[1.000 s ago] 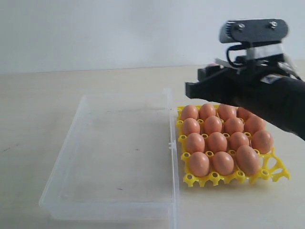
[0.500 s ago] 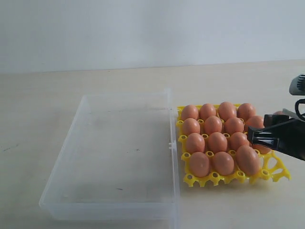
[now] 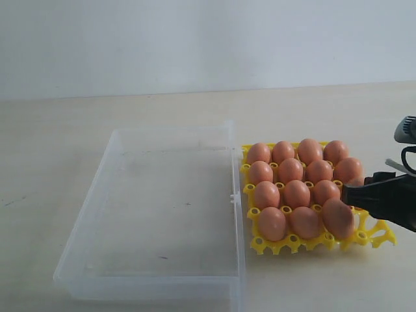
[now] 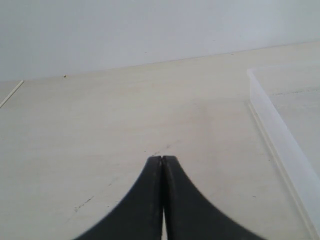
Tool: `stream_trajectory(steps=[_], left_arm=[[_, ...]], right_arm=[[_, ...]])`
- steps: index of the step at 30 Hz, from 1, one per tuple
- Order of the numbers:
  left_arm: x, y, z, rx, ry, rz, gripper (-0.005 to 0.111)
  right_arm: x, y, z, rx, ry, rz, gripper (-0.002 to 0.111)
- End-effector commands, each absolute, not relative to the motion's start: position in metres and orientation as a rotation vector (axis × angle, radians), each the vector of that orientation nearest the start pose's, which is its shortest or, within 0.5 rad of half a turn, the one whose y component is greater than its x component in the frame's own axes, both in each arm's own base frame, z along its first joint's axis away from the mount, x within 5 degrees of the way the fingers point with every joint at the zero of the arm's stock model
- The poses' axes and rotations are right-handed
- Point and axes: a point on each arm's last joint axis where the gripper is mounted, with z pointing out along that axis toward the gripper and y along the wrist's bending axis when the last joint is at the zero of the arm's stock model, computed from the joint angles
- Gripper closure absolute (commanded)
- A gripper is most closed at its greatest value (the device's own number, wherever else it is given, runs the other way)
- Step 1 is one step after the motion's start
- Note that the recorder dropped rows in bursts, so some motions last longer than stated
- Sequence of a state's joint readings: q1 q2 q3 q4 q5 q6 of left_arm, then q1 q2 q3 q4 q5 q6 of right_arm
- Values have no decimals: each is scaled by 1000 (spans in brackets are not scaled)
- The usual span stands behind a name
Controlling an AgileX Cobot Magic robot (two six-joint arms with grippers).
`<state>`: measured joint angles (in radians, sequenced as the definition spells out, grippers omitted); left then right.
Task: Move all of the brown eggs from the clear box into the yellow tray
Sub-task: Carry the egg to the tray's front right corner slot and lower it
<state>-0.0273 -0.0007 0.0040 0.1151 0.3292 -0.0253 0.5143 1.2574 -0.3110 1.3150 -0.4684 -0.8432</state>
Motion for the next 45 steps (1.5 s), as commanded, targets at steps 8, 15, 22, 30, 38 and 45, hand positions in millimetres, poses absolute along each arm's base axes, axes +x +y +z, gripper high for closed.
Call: stream_trajectory(steps=[8, 15, 22, 30, 38, 45], left_arm=[[54, 2, 185, 73, 1796, 70, 107], [54, 2, 185, 73, 1796, 70, 107], [54, 2, 185, 73, 1796, 70, 107], [54, 2, 185, 73, 1796, 70, 107], [54, 2, 185, 73, 1796, 70, 107], [54, 2, 185, 73, 1796, 70, 107]], right_arm=[[199, 57, 161, 109, 2274, -6, 108], [205, 60, 155, 103, 2283, -13, 108], [213, 63, 151, 74, 2295, -42, 108], [214, 62, 145, 66, 2305, -79, 108], [214, 62, 144, 33, 2309, -100, 108], [214, 62, 144, 21, 2311, -103, 108]])
